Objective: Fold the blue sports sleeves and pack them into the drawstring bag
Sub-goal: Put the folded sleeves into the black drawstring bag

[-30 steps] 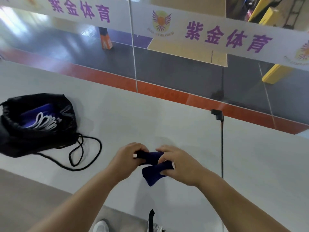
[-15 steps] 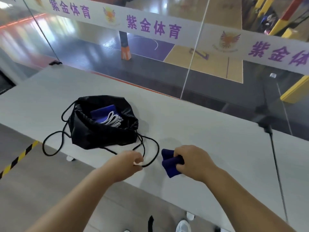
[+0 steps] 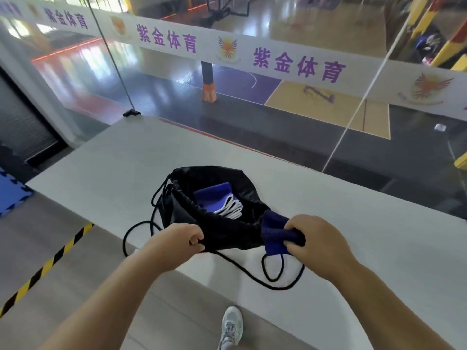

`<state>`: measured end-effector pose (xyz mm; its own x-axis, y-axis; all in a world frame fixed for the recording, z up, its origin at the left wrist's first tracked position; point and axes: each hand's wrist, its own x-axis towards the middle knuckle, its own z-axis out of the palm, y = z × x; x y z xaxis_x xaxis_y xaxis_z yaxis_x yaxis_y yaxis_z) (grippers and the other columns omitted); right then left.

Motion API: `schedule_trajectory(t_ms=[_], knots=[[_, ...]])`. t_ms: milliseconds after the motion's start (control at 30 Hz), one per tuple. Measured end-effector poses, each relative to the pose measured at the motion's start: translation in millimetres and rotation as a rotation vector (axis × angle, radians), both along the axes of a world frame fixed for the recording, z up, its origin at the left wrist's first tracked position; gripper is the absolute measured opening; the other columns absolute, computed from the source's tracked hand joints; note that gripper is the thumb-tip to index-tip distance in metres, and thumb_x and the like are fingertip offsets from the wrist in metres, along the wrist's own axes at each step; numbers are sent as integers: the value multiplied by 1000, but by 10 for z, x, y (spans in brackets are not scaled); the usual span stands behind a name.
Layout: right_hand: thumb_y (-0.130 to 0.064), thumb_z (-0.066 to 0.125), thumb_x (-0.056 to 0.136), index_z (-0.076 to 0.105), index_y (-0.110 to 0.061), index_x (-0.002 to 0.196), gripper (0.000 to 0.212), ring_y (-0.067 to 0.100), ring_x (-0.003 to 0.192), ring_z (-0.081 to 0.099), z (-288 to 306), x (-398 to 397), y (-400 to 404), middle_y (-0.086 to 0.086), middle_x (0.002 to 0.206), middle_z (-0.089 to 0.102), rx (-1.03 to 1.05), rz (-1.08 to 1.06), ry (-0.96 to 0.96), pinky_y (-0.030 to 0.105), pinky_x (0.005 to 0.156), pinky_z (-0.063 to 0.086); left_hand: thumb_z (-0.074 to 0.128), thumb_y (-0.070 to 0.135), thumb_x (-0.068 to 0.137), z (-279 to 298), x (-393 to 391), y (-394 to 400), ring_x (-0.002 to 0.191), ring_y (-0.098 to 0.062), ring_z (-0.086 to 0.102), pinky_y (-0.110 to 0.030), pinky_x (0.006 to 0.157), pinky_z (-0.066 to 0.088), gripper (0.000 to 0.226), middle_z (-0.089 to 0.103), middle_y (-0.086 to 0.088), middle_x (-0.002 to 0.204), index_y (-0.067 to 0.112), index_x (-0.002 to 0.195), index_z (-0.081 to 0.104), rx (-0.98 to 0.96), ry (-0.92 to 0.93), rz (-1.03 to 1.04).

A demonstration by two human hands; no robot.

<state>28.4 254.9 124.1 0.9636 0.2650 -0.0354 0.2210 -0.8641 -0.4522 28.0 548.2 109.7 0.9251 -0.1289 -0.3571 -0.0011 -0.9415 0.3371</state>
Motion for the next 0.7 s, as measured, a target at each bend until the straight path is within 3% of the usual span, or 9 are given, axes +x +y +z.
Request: schedule_trajectory(t_ms=[133,267,467,633,700], knots=[[-24,67,78,60,-33,86,14,5,79,51,-162,407,213,-18,81,57,63,1,-60,21,66,44,56,35,90,-47,357,220,81,-8,52,-19,66,39,18,54,14,91,28,107,61,3,0,64],[-28,67,77,62,-32,90,14,7,82,52,-296,814,493,-19,84,57,98,22,-64,24,71,46,57,35,89,-155,759,403,85,-13,55,-27,78,49,22,56,9,94,24,107,61,-7,0,156],[-28,68,77,63,-27,90,14,9,83,55,-401,1236,870,-14,88,62,123,110,-41,26,70,47,59,45,86,-426,1246,555,87,-20,53,-32,74,44,33,54,-1,98,17,105,55,-52,-32,402],[-28,67,77,63,-29,91,15,7,82,52,-477,1426,1110,-16,88,61,125,135,0,19,68,41,57,50,86,-646,1522,574,98,-32,60,-33,72,42,51,63,-13,107,6,112,51,-1,88,509],[-28,67,77,62,-29,89,13,6,80,52,-517,1479,1180,-16,86,60,115,126,13,16,65,37,59,38,85,-677,1588,596,91,-32,60,-31,70,42,33,64,-14,102,9,100,54,-13,117,497]])
